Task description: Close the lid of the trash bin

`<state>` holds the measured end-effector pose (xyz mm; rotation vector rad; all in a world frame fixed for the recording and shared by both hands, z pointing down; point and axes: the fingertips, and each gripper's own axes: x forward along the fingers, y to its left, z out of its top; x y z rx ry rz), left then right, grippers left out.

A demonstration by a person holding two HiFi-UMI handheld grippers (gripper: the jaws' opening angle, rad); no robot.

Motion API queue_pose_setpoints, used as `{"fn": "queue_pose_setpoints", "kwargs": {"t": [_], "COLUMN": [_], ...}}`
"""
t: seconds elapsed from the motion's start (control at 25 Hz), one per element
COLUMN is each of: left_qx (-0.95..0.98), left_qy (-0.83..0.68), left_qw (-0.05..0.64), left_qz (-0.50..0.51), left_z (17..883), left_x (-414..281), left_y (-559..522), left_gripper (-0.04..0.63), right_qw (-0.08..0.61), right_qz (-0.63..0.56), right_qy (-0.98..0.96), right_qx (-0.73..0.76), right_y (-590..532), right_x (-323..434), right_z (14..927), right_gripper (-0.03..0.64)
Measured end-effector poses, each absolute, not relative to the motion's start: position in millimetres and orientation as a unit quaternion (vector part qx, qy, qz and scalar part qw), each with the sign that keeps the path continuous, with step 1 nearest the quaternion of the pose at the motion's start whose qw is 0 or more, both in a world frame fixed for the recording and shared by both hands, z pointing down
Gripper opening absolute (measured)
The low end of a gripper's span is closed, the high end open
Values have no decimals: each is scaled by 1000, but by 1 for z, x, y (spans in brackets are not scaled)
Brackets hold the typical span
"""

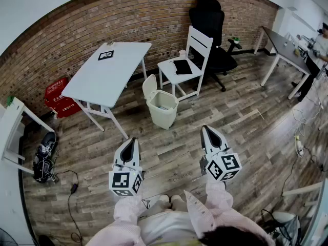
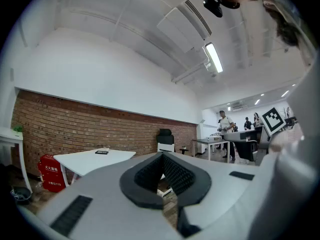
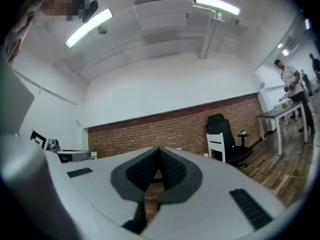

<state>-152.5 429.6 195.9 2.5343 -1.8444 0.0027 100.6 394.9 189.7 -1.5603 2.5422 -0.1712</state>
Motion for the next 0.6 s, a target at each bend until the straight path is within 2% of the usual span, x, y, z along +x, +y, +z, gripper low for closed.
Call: {"fn": "queue_pose_setpoints", "kwargs": {"t": [0.6], "left_qx": [815], "left_qy": [-580], "left_qw": [12], "left_qz": [0], "left_z": [203], "left_x": [-119], "left_y": [406], "left_gripper": [-8], "right_qw": [89], "right_qz": [-62], "right_qy": [850], "right_qx": [-515], "right_y": [374], "right_x": [129], "right_z": [194], "right_gripper": [3]}}
